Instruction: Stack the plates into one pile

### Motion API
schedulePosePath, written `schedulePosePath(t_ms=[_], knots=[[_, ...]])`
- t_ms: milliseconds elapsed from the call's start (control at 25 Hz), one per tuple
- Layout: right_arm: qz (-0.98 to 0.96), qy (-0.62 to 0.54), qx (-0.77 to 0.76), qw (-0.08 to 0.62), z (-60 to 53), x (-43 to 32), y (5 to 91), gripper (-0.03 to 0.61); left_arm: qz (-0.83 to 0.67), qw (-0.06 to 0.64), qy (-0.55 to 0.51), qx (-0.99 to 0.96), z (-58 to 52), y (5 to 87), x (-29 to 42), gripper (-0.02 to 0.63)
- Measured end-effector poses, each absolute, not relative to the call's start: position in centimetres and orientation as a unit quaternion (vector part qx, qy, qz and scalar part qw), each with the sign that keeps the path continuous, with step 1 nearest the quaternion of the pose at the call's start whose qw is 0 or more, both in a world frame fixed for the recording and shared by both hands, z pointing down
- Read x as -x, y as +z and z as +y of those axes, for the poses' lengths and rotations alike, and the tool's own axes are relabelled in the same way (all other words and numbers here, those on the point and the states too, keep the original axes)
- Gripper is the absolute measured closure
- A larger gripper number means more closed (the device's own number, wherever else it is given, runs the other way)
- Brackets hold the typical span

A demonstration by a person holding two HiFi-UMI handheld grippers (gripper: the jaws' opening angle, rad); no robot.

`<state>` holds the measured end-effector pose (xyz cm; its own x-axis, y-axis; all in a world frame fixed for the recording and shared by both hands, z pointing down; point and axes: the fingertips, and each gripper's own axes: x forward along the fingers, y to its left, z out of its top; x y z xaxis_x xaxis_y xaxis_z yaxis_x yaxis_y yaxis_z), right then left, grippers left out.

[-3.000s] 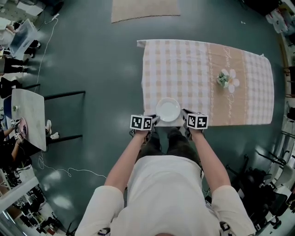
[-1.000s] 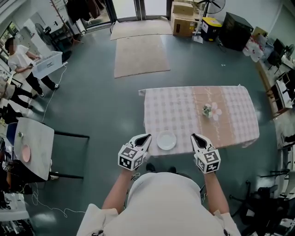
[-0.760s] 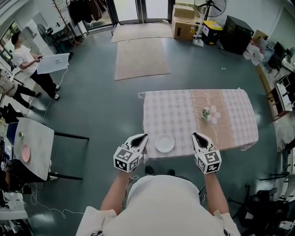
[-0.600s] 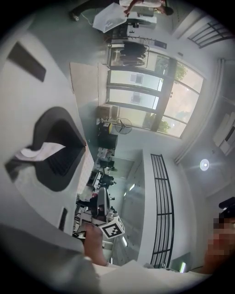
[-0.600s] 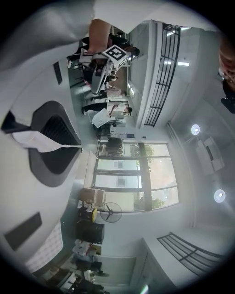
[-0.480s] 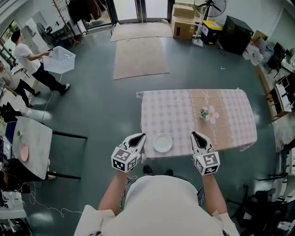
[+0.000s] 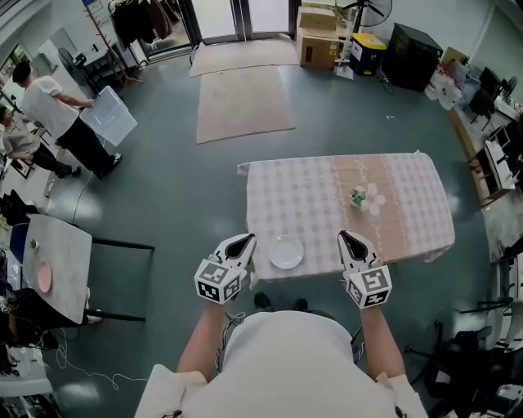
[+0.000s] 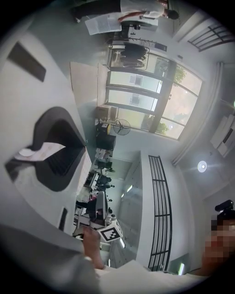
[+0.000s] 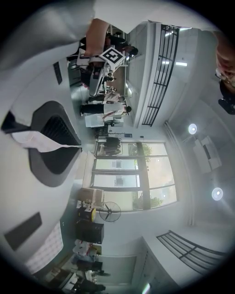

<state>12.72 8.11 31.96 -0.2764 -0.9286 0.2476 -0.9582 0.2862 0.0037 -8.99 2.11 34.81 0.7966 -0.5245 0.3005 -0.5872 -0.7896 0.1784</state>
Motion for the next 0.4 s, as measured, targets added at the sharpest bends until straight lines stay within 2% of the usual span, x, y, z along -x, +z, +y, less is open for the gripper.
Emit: schedulePosePath(t_ms=[400], knots=[[-0.795, 0.076, -0.594, 0.094, 8.3, -13.2, 32.5, 0.541, -0.306, 0.148, 0.111, -0.934, 2.0, 36.0, 9.2, 0.607]])
